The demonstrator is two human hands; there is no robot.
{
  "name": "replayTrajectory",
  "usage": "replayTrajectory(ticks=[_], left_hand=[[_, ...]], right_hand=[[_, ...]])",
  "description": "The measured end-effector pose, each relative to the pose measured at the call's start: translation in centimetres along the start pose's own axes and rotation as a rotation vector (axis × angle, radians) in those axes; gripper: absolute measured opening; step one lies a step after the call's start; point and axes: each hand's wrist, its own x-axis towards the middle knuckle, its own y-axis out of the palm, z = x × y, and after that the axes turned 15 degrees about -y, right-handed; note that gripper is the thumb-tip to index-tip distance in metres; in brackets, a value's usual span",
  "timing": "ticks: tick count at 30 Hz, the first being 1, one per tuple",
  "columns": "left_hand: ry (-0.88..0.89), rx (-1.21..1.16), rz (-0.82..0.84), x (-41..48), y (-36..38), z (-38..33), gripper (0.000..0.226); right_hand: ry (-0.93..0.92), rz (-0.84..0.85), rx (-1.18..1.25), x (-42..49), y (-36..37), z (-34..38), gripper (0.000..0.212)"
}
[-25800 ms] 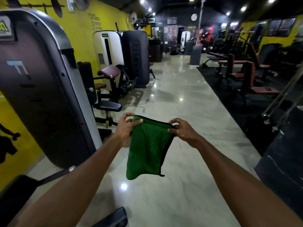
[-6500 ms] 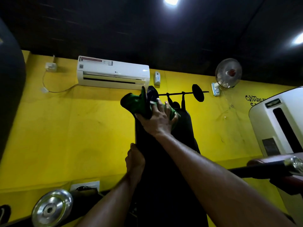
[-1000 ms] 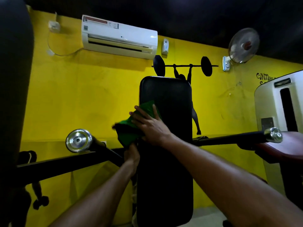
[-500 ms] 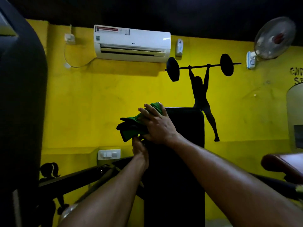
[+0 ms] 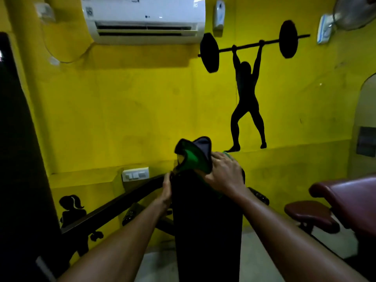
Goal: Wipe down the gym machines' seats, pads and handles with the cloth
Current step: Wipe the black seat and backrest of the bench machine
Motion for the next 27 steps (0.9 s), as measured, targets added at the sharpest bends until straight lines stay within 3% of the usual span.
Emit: replayTrajectory(ticks=[3, 5, 9, 12, 14, 16, 20, 24, 27], left_hand=[[-0.024, -0.064, -0.016, 1.0, 0.2, -3.5, 0.050], [-0.067, -0.094, -0.026, 1.3, 0.6, -5.4, 0.054], [-0.078, -0.206, -0.079, 1.0, 1.9, -6.0, 0.055], [-0.124, -0.175, -0.151, 0.9, 2.4, -4.2, 0.045], [-0.085, -0.091, -0.238, 6.4, 1.6, -1.6, 0.073], [-0.088, -0.070, -0.360, 9.5, 1.7, -0.9, 0.094], [-0.076, 0.076, -0.593, 4.8, 3.5, -3.8, 0.058], [-0.088, 0.060, -0.669, 5.3, 3.3, -3.2, 0.054], [-0.081, 0.065, -0.680, 5.3, 3.3, -3.5, 0.054]], right_hand=[[0.242, 0.092, 0.117, 0.9, -0.9, -0.8, 0.084], [0.295, 0.173, 0.088, 1.8, -2.0, 1.3, 0.078], [-0.023, 0.132, 0.029, 1.4, -0.8, 4.9, 0.079], [-0.258, 0.096, 0.056, 0.5, -0.5, 1.0, 0.085], [-0.227, 0.094, 0.115, 0.1, -1.2, -1.6, 0.089], [-0.015, 0.096, 0.249, -0.5, -1.6, -4.2, 0.091], [0.725, -0.089, 0.776, -1.6, -1.3, -6.4, 0.074], [1.081, -0.454, 1.147, -2.6, 0.8, -3.2, 0.074], [1.314, -0.555, 1.204, -3.7, 3.0, -0.1, 0.094]])
